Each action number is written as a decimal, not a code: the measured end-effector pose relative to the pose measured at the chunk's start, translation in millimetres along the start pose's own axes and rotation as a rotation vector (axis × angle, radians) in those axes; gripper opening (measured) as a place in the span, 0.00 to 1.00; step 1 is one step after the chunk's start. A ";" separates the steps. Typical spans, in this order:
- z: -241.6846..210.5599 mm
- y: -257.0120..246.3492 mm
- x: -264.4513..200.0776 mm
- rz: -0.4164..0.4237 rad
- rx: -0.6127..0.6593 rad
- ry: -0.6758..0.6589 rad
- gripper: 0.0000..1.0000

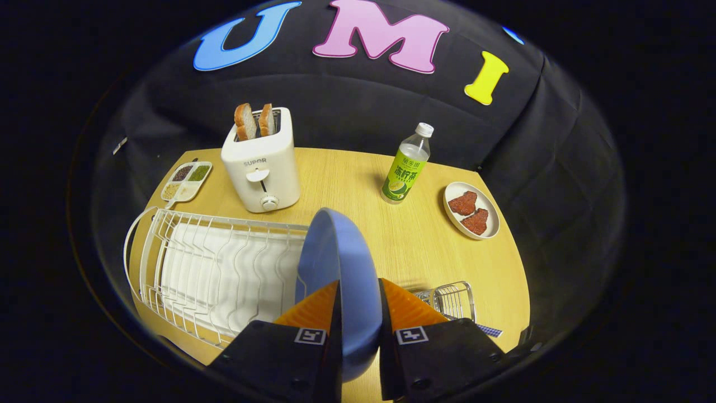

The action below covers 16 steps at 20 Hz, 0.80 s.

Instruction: Take the plate from the dish rack, then take the spoon from the basket and place it into the plate.

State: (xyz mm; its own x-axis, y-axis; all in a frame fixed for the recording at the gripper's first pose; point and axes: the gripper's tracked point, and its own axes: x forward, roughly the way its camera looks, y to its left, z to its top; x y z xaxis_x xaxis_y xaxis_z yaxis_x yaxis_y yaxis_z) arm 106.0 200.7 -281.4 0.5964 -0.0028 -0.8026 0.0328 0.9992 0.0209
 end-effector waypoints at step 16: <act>51.0 -11.4 -35.1 -0.123 -0.113 -0.092 0.29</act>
State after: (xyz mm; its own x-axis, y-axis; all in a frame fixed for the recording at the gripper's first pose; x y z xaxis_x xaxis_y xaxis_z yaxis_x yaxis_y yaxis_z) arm 125.6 187.5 -223.0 0.6643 -0.1233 -0.7372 0.0228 0.9892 -0.1449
